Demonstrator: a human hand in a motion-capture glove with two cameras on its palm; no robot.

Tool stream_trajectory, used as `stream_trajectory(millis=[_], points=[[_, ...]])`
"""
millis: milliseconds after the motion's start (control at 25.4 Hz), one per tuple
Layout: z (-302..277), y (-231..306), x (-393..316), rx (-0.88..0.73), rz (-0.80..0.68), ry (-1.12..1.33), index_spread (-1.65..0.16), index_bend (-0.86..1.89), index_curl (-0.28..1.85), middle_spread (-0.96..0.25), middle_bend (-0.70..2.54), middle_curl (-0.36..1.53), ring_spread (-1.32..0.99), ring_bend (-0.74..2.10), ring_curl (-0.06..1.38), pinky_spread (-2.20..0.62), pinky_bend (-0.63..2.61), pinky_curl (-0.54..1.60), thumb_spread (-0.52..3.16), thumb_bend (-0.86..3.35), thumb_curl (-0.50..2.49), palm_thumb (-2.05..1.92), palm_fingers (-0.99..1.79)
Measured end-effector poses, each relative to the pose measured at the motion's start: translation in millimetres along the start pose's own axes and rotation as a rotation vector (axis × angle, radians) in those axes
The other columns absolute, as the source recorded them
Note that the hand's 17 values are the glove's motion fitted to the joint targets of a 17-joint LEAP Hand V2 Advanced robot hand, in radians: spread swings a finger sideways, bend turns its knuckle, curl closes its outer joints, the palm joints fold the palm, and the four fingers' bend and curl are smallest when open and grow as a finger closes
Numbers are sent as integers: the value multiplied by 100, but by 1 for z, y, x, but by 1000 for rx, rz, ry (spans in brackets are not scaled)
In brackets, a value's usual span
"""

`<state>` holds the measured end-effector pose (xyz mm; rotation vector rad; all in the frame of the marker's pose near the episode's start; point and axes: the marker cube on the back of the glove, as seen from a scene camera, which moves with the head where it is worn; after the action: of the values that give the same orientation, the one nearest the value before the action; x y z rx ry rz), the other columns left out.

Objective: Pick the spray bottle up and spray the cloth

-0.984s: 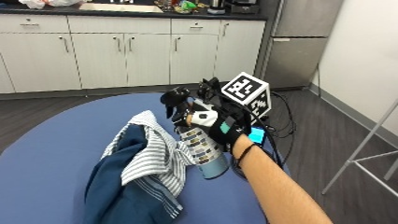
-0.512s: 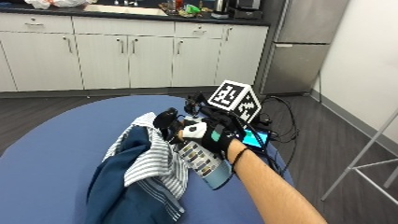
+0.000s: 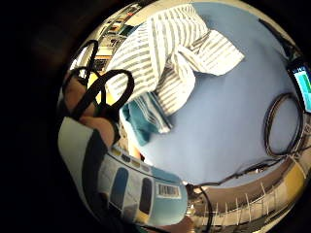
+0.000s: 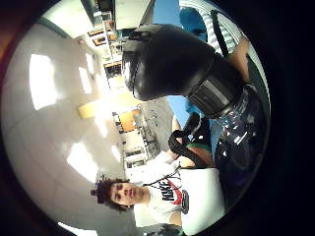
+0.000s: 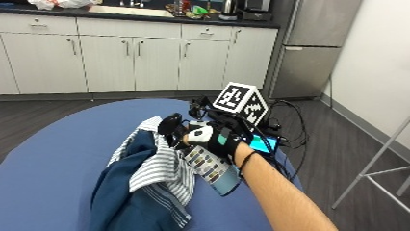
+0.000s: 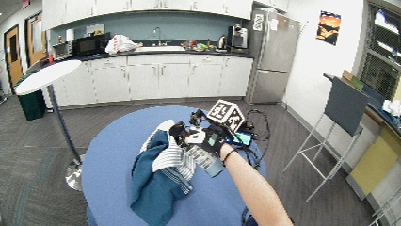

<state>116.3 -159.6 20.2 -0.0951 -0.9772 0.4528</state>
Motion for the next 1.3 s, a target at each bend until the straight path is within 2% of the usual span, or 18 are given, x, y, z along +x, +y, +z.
stream_trajectory(millis=[473, 630, 748, 906, 1024, 1181, 1299], points=[[-1, 5, -5, 17, -34, -1, -21, 12, 30, -7, 34, 46, -9, 66, 44, -6, 59, 36, 64, -3, 61, 92, 120], [11, 12, -24, 19, -108, -52, -21, 12, 30, -7, 34, 47, -9, 66, 43, -6, 59, 36, 64, -3, 62, 92, 120], [28, 15, -54, 44, -225, -114, -21, 12, 30, -7, 34, 46, -9, 66, 43, -6, 59, 36, 64, -3, 62, 92, 119], [66, 13, -105, 110, -454, -251, -21, 14, 31, -6, 33, 46, -8, 63, 43, -4, 57, 36, 66, -3, 63, 92, 114], [108, 3, -132, 128, -560, -317, -21, 16, 33, -5, 33, 46, -7, 61, 42, -2, 53, 35, 70, -2, 63, 93, 112], [181, -26, -146, 93, -614, -345, -21, 18, 35, -4, 30, 45, -6, 55, 41, 1, 47, 33, 75, -2, 62, 94, 109], [231, -41, -131, 58, -565, -314, -22, 18, 36, -4, 28, 45, -7, 50, 40, 1, 44, 32, 79, -2, 61, 94, 106]])
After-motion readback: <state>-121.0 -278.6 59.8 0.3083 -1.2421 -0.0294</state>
